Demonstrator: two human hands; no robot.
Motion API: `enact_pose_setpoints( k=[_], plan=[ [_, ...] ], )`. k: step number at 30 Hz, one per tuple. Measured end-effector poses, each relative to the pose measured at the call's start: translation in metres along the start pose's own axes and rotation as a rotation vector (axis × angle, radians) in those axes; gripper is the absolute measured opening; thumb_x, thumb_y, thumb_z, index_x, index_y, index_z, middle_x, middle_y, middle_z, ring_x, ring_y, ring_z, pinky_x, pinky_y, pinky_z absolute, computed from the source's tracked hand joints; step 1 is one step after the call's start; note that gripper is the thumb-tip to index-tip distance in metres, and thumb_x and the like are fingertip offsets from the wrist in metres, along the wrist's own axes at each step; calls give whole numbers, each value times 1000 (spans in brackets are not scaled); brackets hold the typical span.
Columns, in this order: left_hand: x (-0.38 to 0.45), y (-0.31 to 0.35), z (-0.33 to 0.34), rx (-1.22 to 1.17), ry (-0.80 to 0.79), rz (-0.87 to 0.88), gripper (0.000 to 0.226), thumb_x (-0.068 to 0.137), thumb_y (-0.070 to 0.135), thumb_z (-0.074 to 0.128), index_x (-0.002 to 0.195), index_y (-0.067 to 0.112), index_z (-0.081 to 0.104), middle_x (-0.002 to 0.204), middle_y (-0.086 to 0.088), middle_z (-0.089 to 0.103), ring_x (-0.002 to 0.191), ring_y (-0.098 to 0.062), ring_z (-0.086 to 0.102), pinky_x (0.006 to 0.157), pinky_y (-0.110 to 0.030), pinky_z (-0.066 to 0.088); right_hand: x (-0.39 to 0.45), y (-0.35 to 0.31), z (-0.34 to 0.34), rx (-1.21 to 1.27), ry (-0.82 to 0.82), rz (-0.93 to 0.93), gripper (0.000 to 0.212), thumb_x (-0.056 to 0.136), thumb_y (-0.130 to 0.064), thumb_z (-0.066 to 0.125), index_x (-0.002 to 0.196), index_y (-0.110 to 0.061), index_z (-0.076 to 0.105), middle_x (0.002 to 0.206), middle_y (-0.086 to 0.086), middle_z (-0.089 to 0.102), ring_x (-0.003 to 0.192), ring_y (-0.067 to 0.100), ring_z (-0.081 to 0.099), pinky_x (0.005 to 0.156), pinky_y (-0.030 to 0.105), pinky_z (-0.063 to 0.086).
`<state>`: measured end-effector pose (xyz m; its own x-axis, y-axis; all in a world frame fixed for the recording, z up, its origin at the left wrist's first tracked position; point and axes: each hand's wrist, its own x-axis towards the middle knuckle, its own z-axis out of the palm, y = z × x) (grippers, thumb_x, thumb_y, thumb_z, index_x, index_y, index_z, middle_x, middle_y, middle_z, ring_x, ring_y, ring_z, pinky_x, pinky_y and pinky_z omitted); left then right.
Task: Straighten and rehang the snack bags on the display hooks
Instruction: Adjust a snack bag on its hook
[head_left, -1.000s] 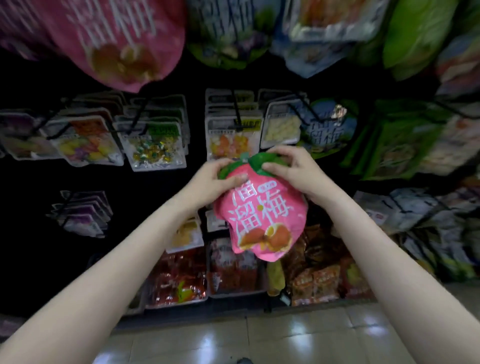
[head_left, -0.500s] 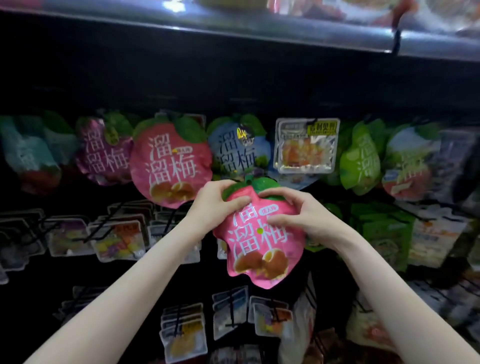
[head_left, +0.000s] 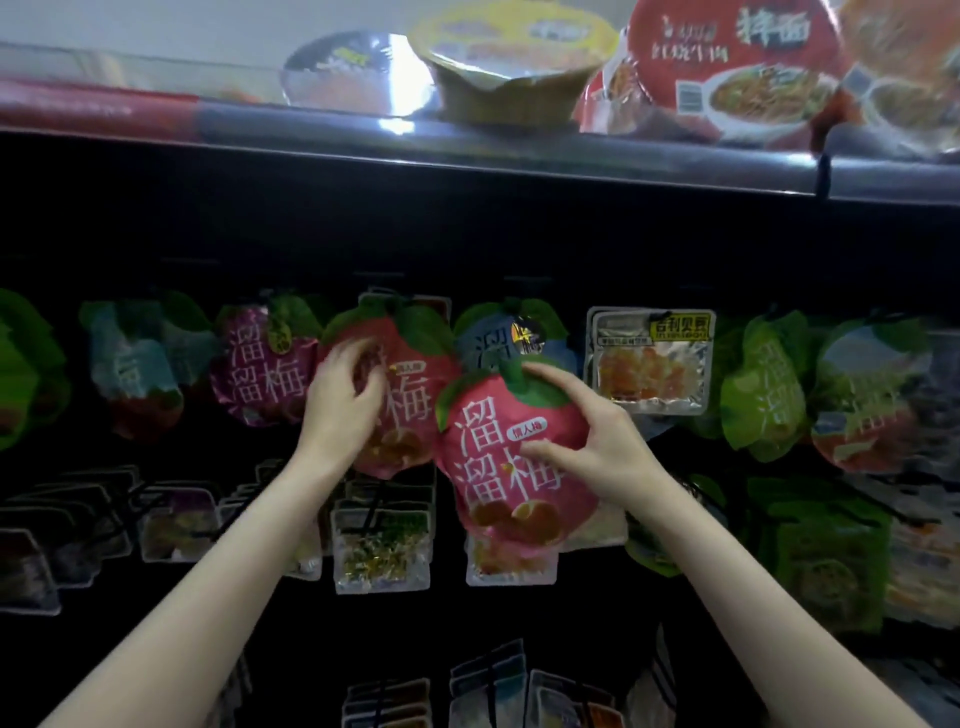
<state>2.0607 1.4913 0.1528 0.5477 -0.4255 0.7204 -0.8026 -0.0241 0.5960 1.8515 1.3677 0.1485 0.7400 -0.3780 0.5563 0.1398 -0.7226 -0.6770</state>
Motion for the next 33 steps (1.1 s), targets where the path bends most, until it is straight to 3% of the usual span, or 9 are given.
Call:
enact_pose_setpoints(
  k=[3, 7, 10, 15, 19, 23, 25, 33],
  plan=[
    [11, -4, -12, -245, -51, -156, 38, 99, 28, 41, 135, 16, 45, 134, -1, 48, 125, -18, 44, 103, -32, 36, 24, -10, 15, -60, -35, -85, 65, 80, -13, 72, 128, -43, 38, 119, -14, 47, 93, -3, 59, 78, 17, 55],
    [27, -3, -29, -499, -120, -276, 65, 80, 61, 50, 127, 16, 54, 125, 1, 59, 116, -16, 54, 103, -38, 41, 63, -21, 38, -90, -42, -176, 70, 80, -14, 73, 138, -29, 38, 123, -9, 46, 103, 1, 53, 83, 10, 49],
    [41, 6, -33, -406, -69, -198, 33, 86, 38, 60, 108, 14, 62, 96, 7, 65, 89, -6, 61, 79, -22, 49, 91, -22, 57, -66, -31, -207, 71, 79, -15, 75, 140, -24, 40, 130, -2, 51, 112, 8, 55, 90, 15, 49],
    [58, 11, -26, -227, -30, -110, 8, 85, 20, 65, 92, 17, 62, 80, 12, 59, 75, -3, 57, 63, -15, 45, 106, -2, 72, 42, 9, -135, 69, 78, -20, 75, 137, -31, 42, 130, -4, 54, 111, 11, 58, 92, 29, 52],
    [60, 7, -19, -223, -12, -123, 9, 82, 23, 69, 88, 18, 65, 81, 7, 62, 77, -10, 60, 66, -21, 48, 103, 5, 69, 176, -6, -96, 66, 78, -13, 74, 130, -39, 42, 115, -16, 54, 100, 1, 60, 84, 20, 54],
    [61, 3, -18, -211, 108, -143, 9, 80, 26, 71, 84, 23, 64, 84, 5, 63, 86, -17, 62, 78, -32, 52, 110, 1, 71, 156, -1, -105, 67, 78, -14, 74, 132, -37, 42, 119, -7, 56, 104, 11, 61, 87, 25, 54],
    [62, 3, -19, -216, 129, -142, 11, 78, 26, 73, 79, 27, 62, 84, 6, 63, 85, -16, 63, 79, -36, 53, 111, 1, 72, 178, 1, -102, 66, 78, -13, 74, 131, -38, 42, 117, -9, 56, 102, 7, 61, 86, 22, 54],
    [62, 9, -20, -217, 57, -95, 7, 84, 20, 67, 89, 21, 61, 86, 5, 62, 91, -17, 62, 86, -39, 52, 112, 6, 71, 268, -6, -62, 65, 77, -12, 75, 127, -39, 45, 117, -5, 59, 100, 6, 63, 82, 23, 55]
  ],
)
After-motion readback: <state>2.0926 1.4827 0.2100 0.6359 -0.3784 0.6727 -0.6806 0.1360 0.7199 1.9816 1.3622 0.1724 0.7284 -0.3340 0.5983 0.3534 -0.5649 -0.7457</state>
